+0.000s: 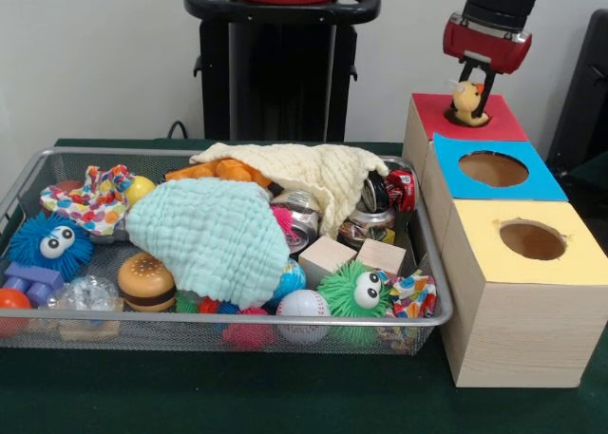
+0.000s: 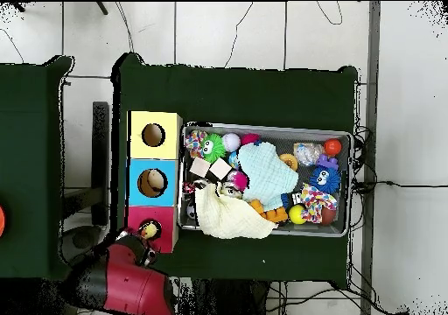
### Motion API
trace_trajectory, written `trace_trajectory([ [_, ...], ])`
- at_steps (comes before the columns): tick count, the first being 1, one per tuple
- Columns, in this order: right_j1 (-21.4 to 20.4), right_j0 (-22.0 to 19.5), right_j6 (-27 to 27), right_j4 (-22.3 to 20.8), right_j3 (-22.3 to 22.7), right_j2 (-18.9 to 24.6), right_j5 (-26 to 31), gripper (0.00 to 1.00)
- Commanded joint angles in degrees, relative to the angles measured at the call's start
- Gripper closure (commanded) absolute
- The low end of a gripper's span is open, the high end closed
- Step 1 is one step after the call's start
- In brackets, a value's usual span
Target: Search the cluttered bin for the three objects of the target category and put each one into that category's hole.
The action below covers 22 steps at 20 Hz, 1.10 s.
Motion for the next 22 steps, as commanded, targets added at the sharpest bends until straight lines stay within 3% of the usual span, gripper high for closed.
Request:
trace_trajectory([
  [1,2.3,0.3,17.2,3.7,-6.8,-0.7,8.5,1.0],
  [12,1.4,1.7,15.2,1.0,-5.7,-4.4,11.9,1.0],
  [22,0.5,0.1,14.1,2.3,-3.7,-1.7,8.7,1.0],
])
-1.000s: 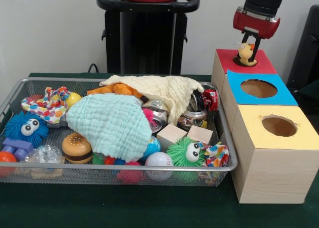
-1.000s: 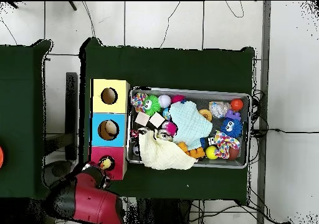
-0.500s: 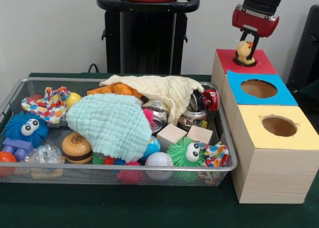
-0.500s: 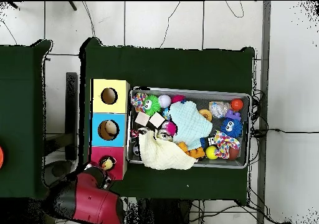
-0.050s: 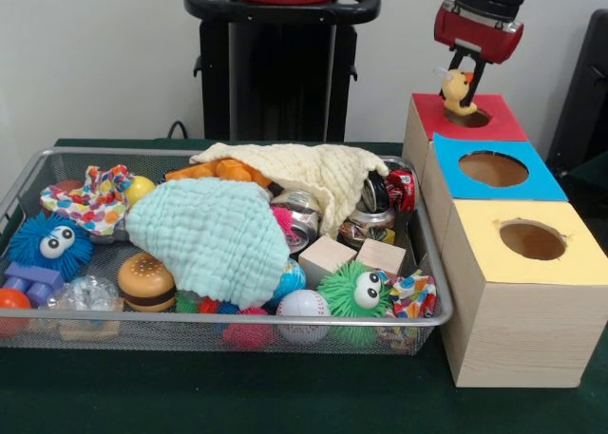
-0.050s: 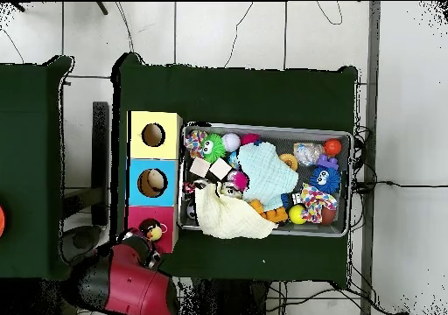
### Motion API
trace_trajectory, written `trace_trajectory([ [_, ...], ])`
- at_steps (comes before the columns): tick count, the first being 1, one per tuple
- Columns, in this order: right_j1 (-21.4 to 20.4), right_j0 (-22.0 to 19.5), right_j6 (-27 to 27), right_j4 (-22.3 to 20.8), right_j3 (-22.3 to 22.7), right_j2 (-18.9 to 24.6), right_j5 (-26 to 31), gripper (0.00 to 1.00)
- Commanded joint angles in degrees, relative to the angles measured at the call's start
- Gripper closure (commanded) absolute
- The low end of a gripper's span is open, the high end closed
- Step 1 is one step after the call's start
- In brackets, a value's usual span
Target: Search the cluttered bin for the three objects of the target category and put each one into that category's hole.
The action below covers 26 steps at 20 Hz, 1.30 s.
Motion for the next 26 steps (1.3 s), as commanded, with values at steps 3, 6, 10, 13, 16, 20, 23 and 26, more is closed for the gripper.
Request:
trace_trajectory([
  [3,0.4,-1.8,14.2,2.2,-2.6,3.0,3.7,1.0],
  [6,0.3,-1.8,14.3,2.4,-2.8,3.2,3.7,1.0],
  [10,0.3,-1.6,14.5,2.3,-2.9,2.9,4.2,1.0],
  [13,0.0,-2.1,14.8,2.9,-2.3,3.8,4.1,1.0],
  [16,0.0,-2.0,15.2,3.1,-2.4,3.9,4.3,1.0],
  [20,-0.1,-1.7,16.0,3.8,-2.2,4.3,4.8,1.0],
  [23,-0.2,-1.5,16.0,4.0,-2.1,4.3,4.8,1.0],
  [26,-0.4,-1.5,16.3,4.7,-1.6,4.9,4.7,1.0],
])
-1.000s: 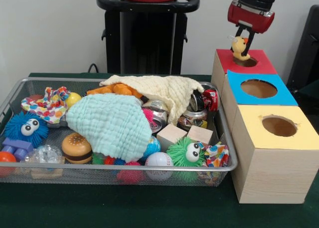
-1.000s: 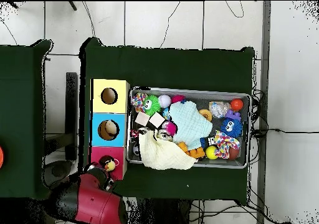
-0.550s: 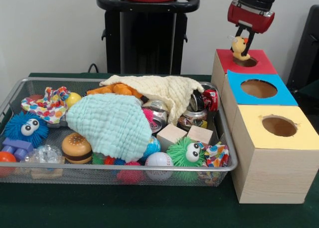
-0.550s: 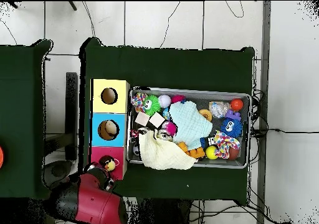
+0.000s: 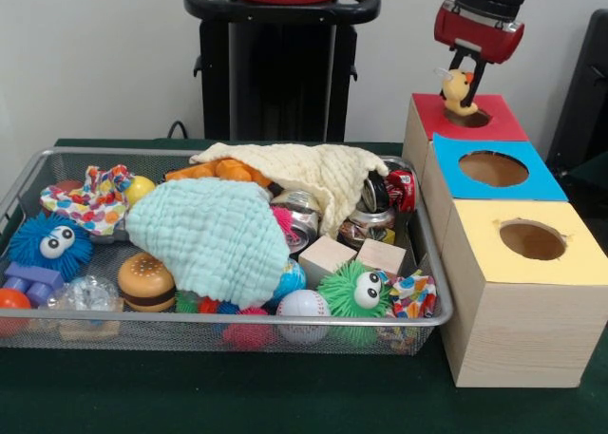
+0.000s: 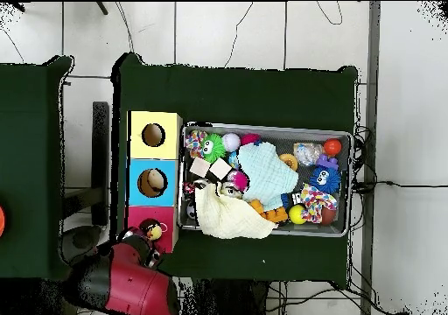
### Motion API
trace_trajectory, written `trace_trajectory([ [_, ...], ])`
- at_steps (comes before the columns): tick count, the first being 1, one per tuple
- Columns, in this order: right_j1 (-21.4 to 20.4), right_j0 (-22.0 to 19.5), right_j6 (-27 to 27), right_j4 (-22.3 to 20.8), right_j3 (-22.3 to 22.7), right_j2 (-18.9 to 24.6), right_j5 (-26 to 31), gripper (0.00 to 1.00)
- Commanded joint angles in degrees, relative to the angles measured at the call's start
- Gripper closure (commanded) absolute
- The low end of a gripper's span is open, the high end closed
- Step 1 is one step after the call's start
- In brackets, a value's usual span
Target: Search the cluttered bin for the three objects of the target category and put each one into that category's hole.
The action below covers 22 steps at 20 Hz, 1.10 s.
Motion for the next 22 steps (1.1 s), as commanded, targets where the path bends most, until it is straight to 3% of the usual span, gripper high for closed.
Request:
trace_trajectory([
  [1,-0.2,-1.2,16.2,3.7,-1.8,4.8,4.6,1.0],
  [14,-0.1,-1.2,15.7,3.8,-1.8,5.1,5.0,1.0],
  [15,-0.1,-1.2,15.7,3.8,-1.8,5.1,4.9,0.0],
  [22,0.1,-0.7,15.6,3.4,-2.1,4.4,5.0,0.0],
])
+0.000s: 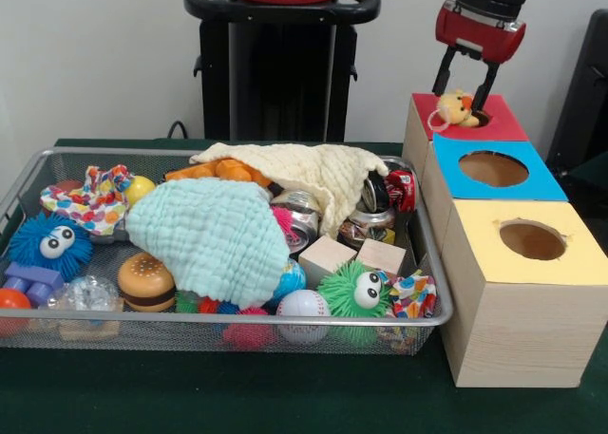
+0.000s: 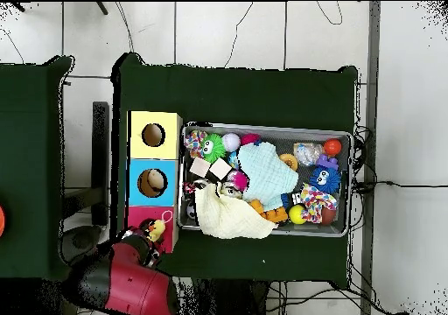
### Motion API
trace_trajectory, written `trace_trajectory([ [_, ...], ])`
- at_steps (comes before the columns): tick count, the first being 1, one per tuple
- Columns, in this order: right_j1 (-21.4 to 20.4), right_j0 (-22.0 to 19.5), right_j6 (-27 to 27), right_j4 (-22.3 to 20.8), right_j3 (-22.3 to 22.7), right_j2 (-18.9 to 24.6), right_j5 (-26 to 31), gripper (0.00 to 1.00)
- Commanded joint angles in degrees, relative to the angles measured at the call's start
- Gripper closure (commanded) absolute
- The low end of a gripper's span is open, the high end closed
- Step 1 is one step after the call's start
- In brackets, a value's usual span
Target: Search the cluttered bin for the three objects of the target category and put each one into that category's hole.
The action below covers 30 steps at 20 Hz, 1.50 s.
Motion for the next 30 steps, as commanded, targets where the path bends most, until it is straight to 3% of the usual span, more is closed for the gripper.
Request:
trace_trajectory([
  [1,0.2,-0.7,15.6,2.8,-2.1,4.4,4.9,0.0],
  [11,0.4,-0.5,15.5,1.7,-3.6,2.0,6.9,0.0],
  [16,0.4,-0.5,17.4,3.4,-5.6,2.6,6.6,0.0],
  [21,1.2,0.9,20.0,2.9,-9.6,0.4,11.3,0.0],
  [30,0.7,1.7,21.6,2.1,-11.3,-0.4,13.6,0.0],
])
